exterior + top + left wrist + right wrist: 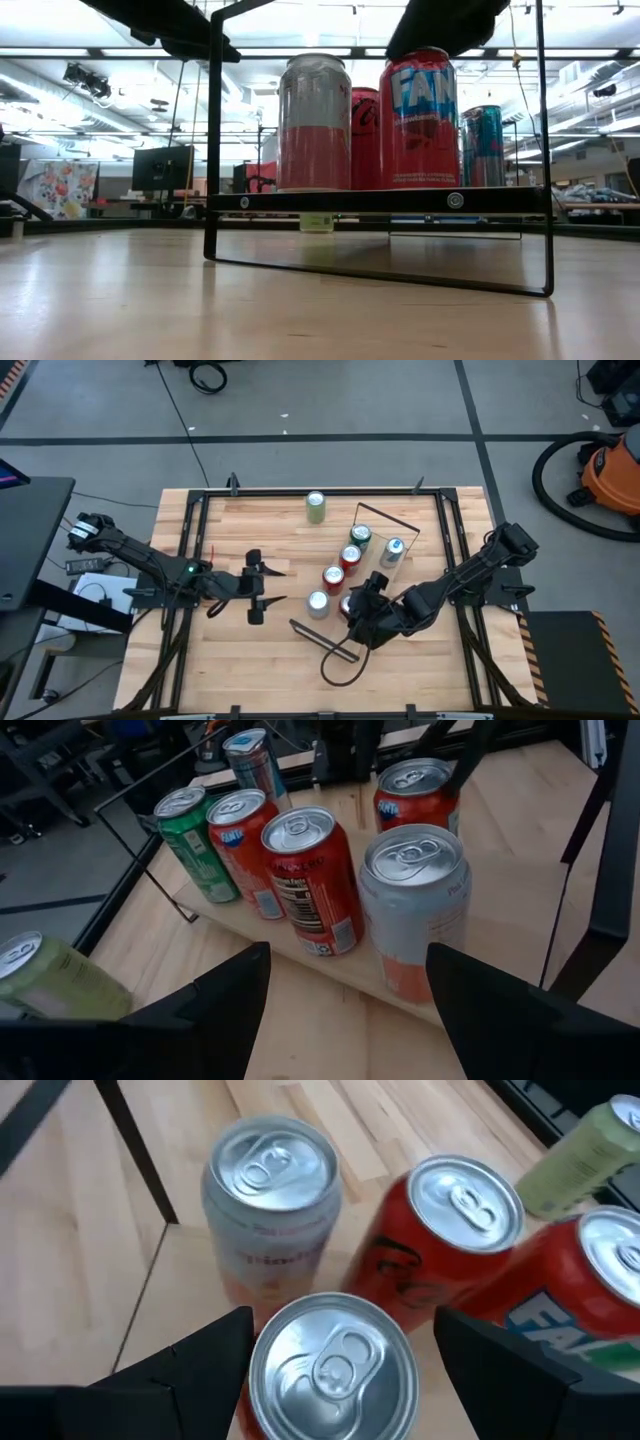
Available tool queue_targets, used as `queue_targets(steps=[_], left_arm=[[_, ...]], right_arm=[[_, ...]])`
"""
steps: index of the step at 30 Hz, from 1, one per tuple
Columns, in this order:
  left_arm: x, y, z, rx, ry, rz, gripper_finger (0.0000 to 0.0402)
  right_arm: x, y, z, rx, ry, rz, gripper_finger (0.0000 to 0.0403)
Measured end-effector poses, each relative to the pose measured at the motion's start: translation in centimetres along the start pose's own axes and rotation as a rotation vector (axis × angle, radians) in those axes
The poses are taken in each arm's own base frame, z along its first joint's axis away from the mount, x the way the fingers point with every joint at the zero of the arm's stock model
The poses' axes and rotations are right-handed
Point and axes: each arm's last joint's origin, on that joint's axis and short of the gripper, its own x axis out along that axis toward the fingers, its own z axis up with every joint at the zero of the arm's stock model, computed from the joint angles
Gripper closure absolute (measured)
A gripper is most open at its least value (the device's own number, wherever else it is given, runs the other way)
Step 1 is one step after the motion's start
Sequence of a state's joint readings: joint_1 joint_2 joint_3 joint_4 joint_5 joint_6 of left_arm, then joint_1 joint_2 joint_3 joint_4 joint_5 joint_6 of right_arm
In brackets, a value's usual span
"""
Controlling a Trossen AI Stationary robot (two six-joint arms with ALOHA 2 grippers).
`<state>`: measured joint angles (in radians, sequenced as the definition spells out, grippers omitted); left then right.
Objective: Place canned beverage on shelf
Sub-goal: Put the orange soda can on the shelf
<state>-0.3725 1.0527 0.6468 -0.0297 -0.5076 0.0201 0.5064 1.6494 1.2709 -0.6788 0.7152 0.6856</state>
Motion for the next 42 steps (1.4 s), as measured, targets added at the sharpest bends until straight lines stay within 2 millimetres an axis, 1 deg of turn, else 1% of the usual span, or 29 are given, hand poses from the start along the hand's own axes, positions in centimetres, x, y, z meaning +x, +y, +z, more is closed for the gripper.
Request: queue_targets(steps=[8,19,30,39,42], left_arm=[[0.0,0.0,0.0,-0.002,0.0,0.0,0.0123],[0.0,0.0,0.0,-0.001,0.003,0.001,0.0123],[0.0,0.0,-0.2,0.0,0.015,0.0,0.0123],[0.0,0.0,-0.2,-0.001,0.017,0.0,0.0123],[0.0,0.0,-0.2,-0.001,0.017,0.0,0.0123]], right_arm=[[-0.1,-0.7,-0.8,-0.038,0.071,-0.05,0.0081],[-0.4,-1.4,-1.3,-0.08,0.12,-0.107,0.0084],[-1.3,-2.9,-1.8,-0.202,0.199,-0.168,0.0085],[-1.6,-3.2,-1.8,-0.33,0.218,-0.148,0.0086],[-1.6,-3.4,-1.8,-0.346,0.225,-0.151,0.0086]])
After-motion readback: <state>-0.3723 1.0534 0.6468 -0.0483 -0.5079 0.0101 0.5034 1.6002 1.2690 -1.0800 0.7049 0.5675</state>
